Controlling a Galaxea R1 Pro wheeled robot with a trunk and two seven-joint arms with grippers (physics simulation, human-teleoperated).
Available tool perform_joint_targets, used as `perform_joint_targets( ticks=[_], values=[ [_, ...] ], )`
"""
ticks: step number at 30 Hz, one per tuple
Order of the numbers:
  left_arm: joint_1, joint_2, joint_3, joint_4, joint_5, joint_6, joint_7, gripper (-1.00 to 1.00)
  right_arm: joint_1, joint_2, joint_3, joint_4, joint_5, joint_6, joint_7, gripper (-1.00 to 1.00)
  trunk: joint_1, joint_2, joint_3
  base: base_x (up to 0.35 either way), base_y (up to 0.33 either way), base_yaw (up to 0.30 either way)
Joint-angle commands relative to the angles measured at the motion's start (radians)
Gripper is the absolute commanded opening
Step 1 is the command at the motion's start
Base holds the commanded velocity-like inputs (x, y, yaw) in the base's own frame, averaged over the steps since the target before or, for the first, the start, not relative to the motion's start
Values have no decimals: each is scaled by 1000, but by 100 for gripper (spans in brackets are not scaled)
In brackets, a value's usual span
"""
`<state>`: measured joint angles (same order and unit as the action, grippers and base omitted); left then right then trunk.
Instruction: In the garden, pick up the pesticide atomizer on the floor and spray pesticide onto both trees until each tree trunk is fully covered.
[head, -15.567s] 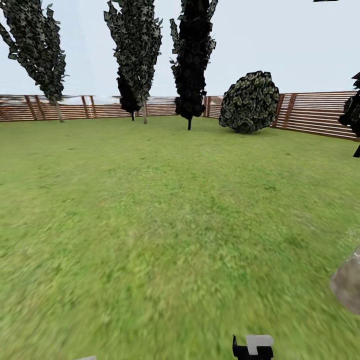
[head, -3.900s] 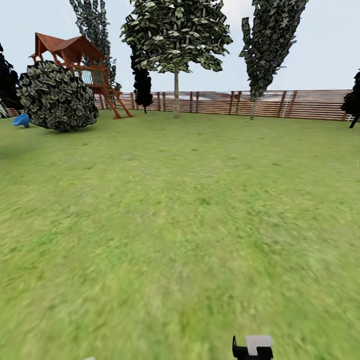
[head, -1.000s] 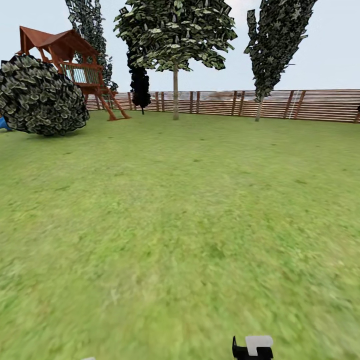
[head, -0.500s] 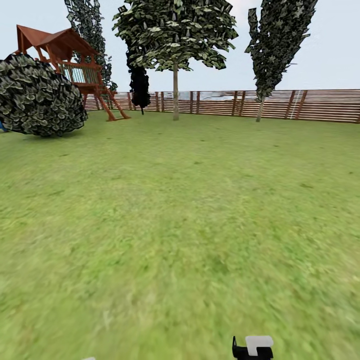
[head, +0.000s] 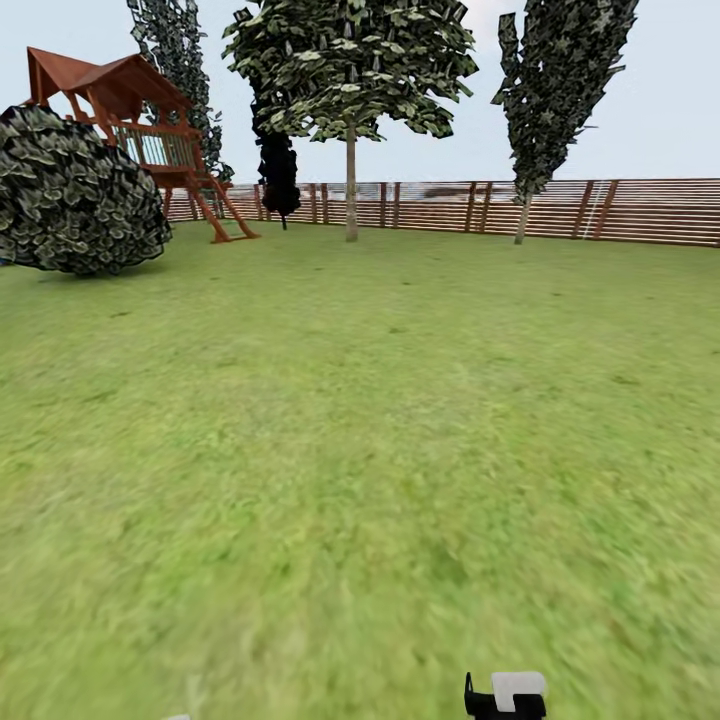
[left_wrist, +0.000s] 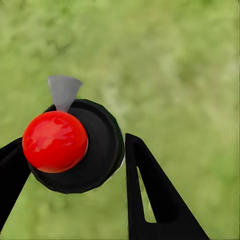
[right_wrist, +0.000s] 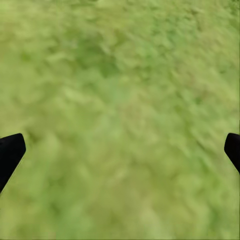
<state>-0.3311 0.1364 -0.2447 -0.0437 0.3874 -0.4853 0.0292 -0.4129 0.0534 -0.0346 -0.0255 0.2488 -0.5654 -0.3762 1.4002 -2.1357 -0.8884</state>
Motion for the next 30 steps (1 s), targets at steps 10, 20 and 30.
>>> perform_joint_targets(
  ticks=[10,20,30],
  values=[
    [0,0,-8,0,5,-3,3,-100,-1,0,-4,1,10,-1,-7,100,0,0,-1,338,0,0],
    [-1,0,-8,0,5,-4,3,-100,-1,0,-4,1,14,-1,-6,100,0,0,-1,338,0,0],
    [-1,0,-8,1,5,-4,3,-100,0,-1,-4,1,14,-1,-6,100,0,0,-1,338,0,0]
  ],
)
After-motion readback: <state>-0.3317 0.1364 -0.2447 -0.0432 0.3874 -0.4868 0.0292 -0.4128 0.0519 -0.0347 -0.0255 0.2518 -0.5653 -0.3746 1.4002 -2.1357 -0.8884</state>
